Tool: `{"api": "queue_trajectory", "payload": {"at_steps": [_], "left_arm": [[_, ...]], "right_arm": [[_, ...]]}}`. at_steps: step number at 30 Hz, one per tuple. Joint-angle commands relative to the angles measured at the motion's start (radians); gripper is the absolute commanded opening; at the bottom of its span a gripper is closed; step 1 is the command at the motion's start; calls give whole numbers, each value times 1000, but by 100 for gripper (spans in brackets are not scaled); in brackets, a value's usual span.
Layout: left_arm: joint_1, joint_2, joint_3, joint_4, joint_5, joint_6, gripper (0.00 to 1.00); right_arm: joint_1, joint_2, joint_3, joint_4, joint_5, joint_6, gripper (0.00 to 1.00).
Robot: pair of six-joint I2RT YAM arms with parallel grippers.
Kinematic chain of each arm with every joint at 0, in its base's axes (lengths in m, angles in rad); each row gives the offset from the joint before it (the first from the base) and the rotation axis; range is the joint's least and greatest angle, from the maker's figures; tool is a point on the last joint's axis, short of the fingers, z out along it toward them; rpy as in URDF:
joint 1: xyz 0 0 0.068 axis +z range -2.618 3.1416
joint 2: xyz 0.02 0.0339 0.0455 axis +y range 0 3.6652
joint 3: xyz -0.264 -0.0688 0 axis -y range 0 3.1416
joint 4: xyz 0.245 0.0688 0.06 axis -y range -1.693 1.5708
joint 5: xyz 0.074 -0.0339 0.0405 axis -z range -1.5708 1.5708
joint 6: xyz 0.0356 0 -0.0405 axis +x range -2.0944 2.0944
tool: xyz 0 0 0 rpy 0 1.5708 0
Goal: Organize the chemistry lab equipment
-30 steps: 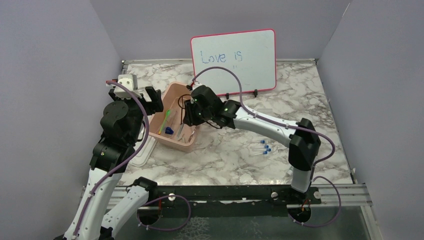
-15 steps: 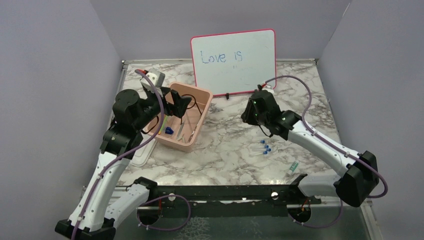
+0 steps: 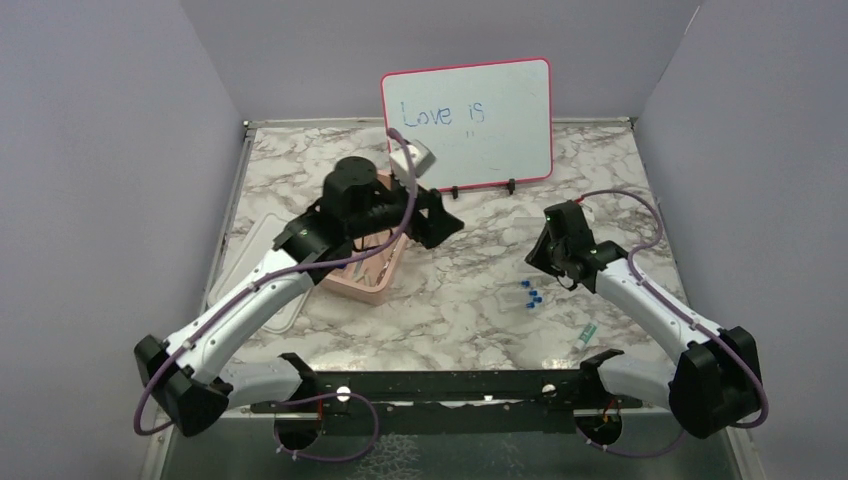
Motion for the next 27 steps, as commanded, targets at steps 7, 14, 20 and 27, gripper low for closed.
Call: {"api": "queue_trajectory", "payload": {"at_steps": [7, 14, 20, 27], "left_arm": [[-117, 408, 108, 45, -144, 62, 65], [-173, 677, 276, -81, -109, 175, 54], [-193, 799, 350, -131, -59, 270, 53], [-239, 871, 364, -137, -45, 364, 40]], "right_arm": [[-348, -37, -24, 89, -328, -93, 29], [-409, -86, -95, 97, -392, -44, 29], [-416, -123, -149, 100, -447, -22, 29], [-416, -180, -204, 84, -455, -9, 30]]}}
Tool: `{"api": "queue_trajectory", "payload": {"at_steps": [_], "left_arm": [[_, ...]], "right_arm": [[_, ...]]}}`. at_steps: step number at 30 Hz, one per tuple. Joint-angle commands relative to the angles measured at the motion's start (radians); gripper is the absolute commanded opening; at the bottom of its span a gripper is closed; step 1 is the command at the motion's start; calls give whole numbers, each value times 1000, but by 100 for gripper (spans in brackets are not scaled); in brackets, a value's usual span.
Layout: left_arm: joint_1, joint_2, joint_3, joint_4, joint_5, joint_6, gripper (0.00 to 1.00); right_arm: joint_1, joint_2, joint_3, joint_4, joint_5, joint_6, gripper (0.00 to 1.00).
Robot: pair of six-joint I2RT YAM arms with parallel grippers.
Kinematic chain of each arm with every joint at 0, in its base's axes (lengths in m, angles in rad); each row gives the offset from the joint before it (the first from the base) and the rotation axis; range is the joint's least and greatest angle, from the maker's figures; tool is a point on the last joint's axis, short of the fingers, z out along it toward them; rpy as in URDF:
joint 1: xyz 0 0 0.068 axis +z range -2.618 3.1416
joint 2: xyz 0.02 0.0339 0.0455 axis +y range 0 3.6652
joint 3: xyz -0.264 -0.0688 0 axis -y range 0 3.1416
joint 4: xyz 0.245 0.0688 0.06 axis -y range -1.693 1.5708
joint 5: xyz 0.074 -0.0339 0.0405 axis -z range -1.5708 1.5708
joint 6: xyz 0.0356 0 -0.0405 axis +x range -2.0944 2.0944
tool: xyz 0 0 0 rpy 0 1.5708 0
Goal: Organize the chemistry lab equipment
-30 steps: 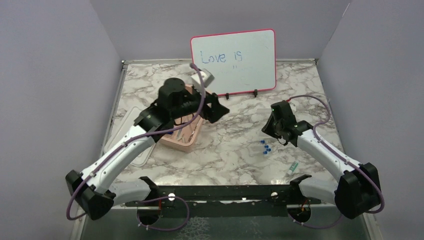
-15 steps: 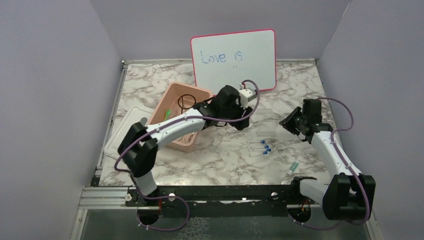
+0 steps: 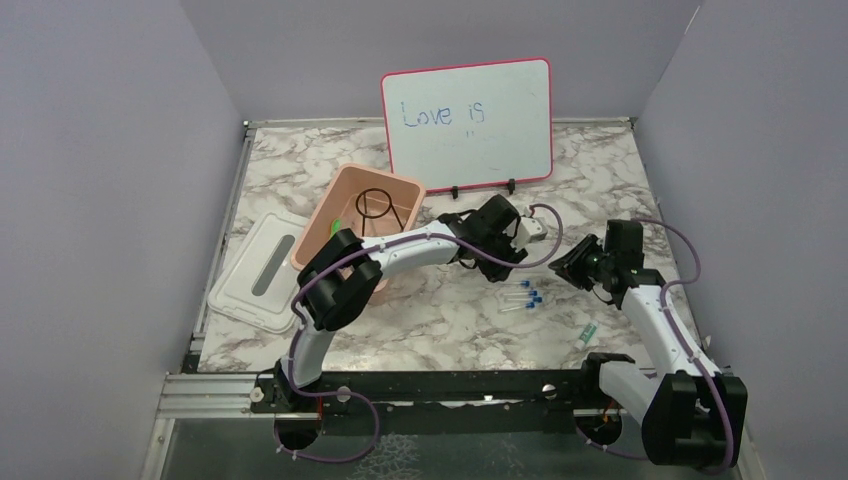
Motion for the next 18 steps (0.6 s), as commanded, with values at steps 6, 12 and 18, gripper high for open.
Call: {"api": "queue_trajectory", "payload": {"at_steps": [6, 12, 18], "left_arm": [[-46, 84, 53, -21, 15, 114, 39], [-50, 110, 54, -21, -21, 128, 33], [-51, 134, 46, -23, -61, 137, 31]], "right_arm": [[-7, -75, -25, 6, -35, 13, 30], [-7, -86, -31, 2, -47, 9, 29], [-7, -92, -37, -1, -46, 10, 30]]}}
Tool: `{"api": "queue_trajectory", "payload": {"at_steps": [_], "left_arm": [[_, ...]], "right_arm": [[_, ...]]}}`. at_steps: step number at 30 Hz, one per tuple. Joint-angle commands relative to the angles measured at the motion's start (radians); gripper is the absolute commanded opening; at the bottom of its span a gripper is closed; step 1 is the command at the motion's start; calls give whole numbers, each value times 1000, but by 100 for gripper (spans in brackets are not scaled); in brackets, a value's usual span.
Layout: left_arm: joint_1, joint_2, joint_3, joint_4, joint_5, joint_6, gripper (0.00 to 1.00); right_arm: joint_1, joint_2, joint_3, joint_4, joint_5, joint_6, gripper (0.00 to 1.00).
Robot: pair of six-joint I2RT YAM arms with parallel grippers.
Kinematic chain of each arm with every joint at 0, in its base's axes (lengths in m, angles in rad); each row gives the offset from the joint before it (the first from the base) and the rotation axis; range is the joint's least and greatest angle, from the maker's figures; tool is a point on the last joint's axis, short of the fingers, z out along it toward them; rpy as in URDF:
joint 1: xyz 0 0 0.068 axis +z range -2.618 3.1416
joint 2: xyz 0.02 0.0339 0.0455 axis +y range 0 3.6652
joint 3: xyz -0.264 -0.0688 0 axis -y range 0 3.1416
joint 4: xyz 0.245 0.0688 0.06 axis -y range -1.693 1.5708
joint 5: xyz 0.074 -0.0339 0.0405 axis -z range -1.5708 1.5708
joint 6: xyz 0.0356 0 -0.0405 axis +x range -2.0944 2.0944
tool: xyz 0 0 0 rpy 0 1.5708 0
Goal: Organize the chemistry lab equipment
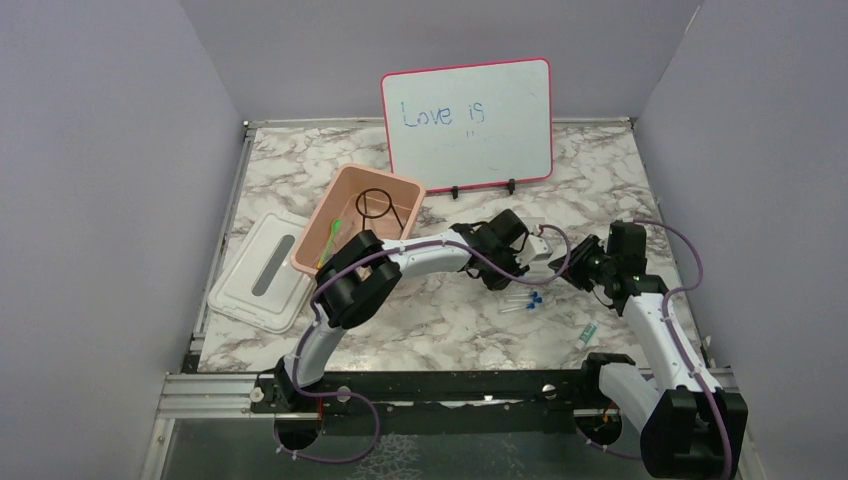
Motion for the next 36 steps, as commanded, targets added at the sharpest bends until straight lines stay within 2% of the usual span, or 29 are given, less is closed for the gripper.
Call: {"api": "queue_trajectory", "payload": {"at_steps": [1, 8, 14, 16, 25, 28, 32, 36], "left_arm": [[-4, 36, 15, -8, -42, 24, 31], [-4, 57, 26, -8, -107, 16, 26], [-2, 37, 21, -10, -94, 17, 4], [-2, 14, 13, -10, -97, 14, 1], [19, -150, -74, 9, -106, -60, 0], [19, -221, -118, 17, -107, -88, 0], [19, -316, -188, 56, -110, -122, 0], [19, -406, -229, 111, -77, -147, 0]], "right_arm": [[-4, -18, -12, -1, -20, 2, 30], [-4, -19, -14, -2, -14, 2, 30], [-4, -14, -15, 9, -37, -3, 30], [-4, -9, -18, 20, -64, -17, 30], [-5, 52, -31, 121, -388, -159, 34], [-5, 64, -52, 183, -487, -141, 40], [-4, 66, -64, 250, -573, -102, 54], [-3, 57, -73, 365, -656, 1, 63]]}}
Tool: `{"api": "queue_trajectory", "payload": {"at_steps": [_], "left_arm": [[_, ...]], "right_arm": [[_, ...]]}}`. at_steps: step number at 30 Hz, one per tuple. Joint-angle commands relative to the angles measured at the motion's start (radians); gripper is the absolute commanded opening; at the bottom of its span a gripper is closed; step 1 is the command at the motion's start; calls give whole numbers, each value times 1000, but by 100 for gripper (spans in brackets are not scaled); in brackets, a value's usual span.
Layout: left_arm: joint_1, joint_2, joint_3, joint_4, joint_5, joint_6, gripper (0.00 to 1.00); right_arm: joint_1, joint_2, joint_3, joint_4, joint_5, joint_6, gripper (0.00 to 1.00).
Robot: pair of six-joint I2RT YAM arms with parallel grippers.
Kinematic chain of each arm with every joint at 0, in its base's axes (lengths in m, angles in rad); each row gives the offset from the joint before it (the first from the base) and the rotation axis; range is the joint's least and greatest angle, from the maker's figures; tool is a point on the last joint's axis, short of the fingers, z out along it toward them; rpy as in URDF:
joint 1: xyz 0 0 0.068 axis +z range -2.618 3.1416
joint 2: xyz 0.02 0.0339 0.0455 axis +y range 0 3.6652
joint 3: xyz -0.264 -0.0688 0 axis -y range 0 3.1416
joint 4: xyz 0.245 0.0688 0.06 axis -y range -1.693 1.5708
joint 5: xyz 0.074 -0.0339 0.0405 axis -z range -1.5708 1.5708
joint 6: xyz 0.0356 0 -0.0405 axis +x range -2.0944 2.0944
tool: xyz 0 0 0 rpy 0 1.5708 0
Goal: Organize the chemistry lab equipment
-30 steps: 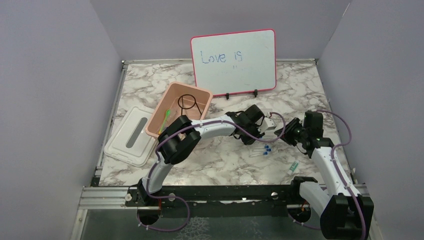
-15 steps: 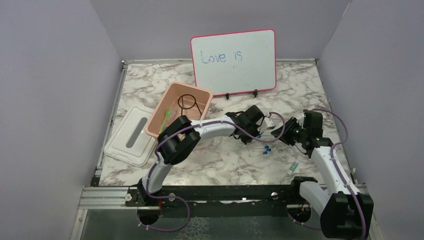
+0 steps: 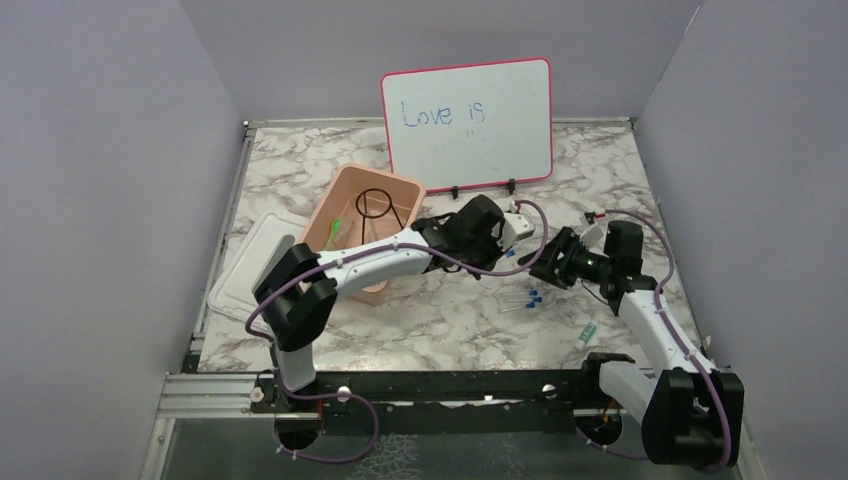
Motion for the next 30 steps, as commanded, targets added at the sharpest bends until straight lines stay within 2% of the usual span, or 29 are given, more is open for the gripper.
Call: {"api": "queue_trajectory", "payload": {"at_steps": [1, 7, 11, 21, 26, 30], "left_arm": [[-1, -117, -50, 101, 24, -51, 0], [-1, -192, -75, 146, 66, -54, 0], [-1, -199, -78, 146, 73, -46, 0], [3, -189, -73, 129, 1, -53, 0], [7, -189, -70, 117, 32, -31, 0], [8, -182, -69, 107, 31, -17, 0]], "right_arm": [[-2, -6, -10, 184, -161, 110, 64], [33, 70, 71, 191, -163, 154, 65], [71, 133, 122, 216, -180, 163, 60], [72, 106, 148, 212, -220, 103, 54], [72, 111, 155, 233, -202, 130, 64], [72, 144, 187, 218, -189, 134, 61]]}}
